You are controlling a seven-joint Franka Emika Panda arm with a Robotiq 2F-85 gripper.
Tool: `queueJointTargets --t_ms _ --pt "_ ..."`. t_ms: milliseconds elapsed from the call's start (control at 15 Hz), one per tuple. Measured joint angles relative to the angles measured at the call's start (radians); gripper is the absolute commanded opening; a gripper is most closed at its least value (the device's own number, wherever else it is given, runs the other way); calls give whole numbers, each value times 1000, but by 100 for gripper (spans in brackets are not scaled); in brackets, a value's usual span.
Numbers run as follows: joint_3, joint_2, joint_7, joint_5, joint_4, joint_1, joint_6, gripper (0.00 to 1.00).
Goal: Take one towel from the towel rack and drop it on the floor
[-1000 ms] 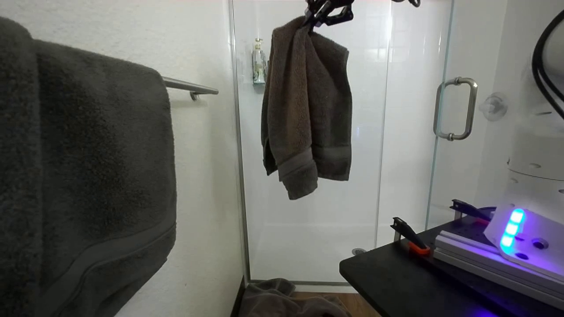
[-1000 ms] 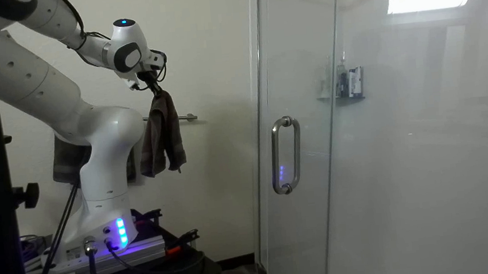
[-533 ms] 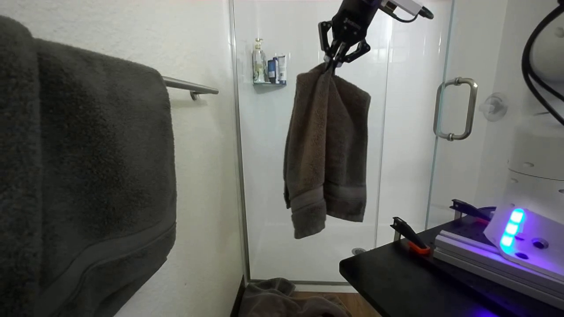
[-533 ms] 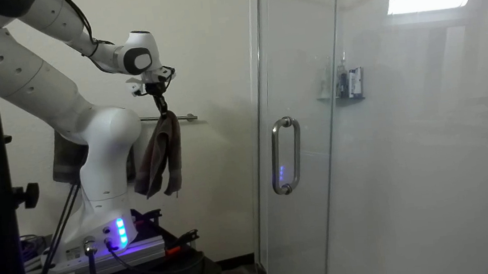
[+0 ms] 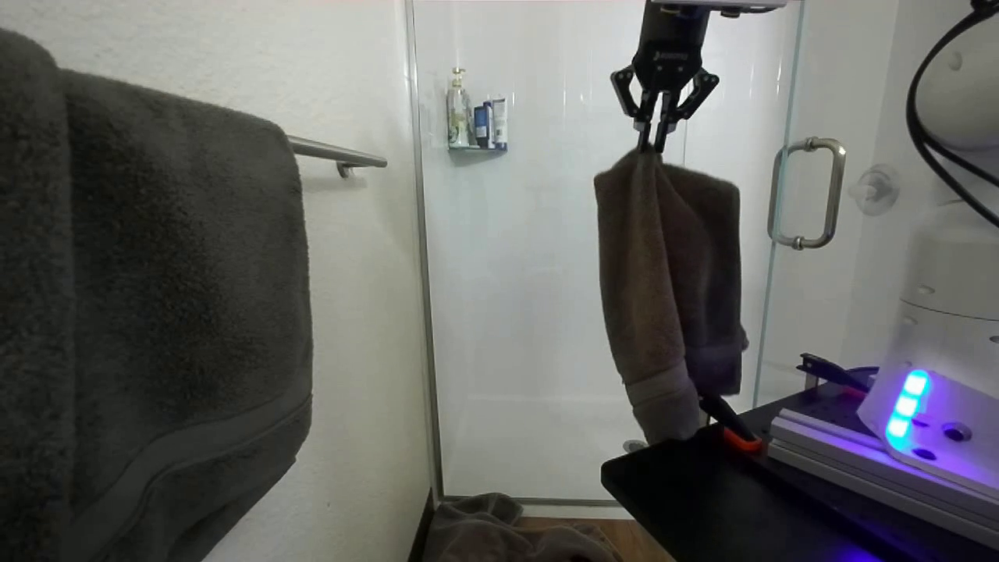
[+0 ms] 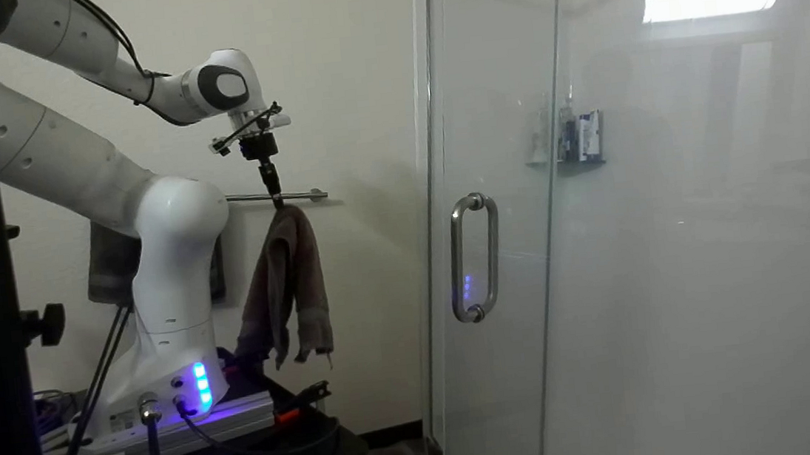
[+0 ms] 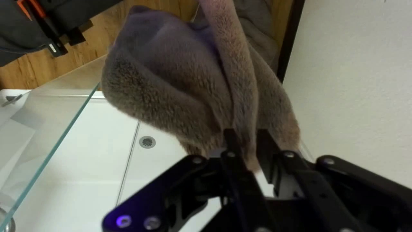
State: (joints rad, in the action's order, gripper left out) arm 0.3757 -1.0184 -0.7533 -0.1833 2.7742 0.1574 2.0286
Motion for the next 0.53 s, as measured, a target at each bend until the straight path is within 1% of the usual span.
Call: queueJointTargets --t_ms 67,533 --pt "0 -5 -1 1 0 0 -1 34" --pt "1 -8 -2 1 0 0 -2 34"
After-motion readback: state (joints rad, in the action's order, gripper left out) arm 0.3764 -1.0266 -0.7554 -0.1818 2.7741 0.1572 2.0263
